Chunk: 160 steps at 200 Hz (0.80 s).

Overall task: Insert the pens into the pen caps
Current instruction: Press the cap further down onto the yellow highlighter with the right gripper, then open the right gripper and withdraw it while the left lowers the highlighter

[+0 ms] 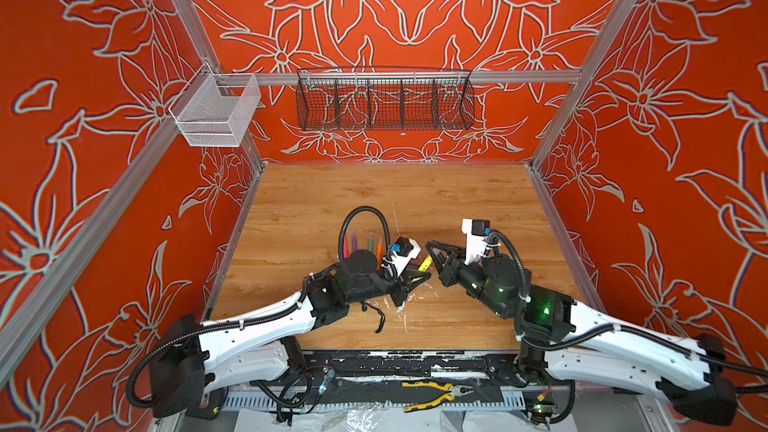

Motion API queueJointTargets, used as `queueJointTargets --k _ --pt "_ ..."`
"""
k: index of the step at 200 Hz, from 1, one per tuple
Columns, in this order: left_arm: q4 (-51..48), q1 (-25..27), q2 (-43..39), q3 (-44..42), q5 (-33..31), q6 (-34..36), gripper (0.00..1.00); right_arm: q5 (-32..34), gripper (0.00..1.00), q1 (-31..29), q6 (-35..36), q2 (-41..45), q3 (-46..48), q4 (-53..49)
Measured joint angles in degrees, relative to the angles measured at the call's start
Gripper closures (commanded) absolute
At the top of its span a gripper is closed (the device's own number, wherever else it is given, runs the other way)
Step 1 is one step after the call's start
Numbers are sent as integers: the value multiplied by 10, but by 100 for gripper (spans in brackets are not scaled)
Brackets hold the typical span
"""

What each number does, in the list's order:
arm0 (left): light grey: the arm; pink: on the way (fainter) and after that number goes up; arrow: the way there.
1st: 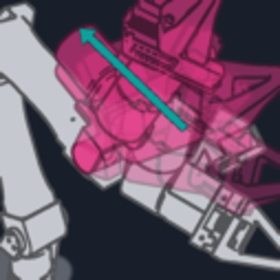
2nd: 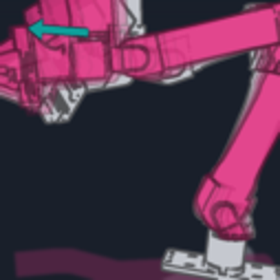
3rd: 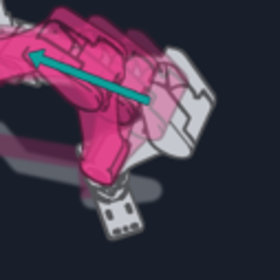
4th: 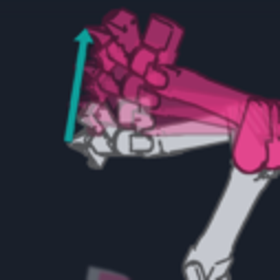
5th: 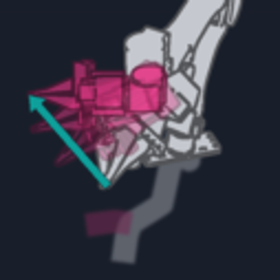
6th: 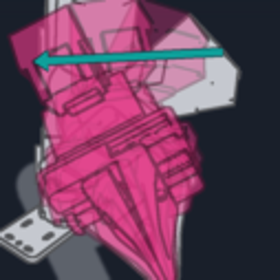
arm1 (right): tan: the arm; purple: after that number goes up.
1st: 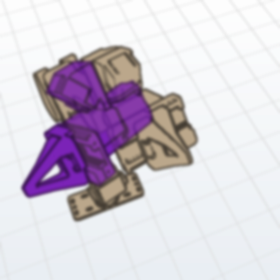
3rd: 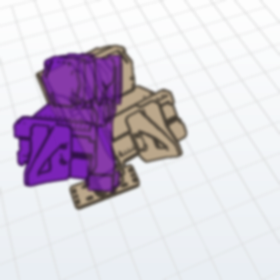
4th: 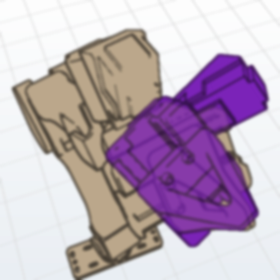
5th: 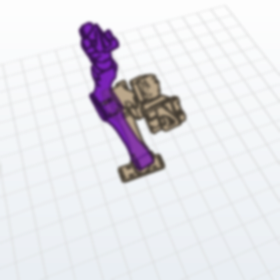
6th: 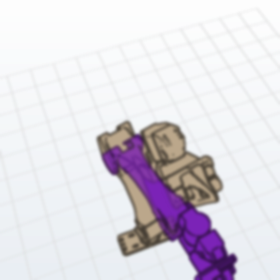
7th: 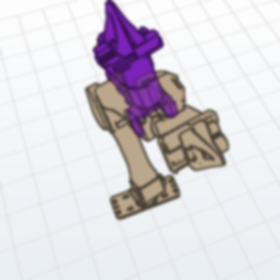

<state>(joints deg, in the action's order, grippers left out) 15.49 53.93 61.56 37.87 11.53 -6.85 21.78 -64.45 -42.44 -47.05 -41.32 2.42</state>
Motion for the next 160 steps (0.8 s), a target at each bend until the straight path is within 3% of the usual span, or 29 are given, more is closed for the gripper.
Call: queueJointTargets --k 129,142,160 --pt "-205 -32 78 217 0 57 100 71 99 25 -16 -20 17 151" --pt "-212 -33 81 224 2 60 100 74 87 26 -16 -19 17 154" --pt "-205 -33 83 225 4 59 100 66 58 25 -18 -12 16 137"
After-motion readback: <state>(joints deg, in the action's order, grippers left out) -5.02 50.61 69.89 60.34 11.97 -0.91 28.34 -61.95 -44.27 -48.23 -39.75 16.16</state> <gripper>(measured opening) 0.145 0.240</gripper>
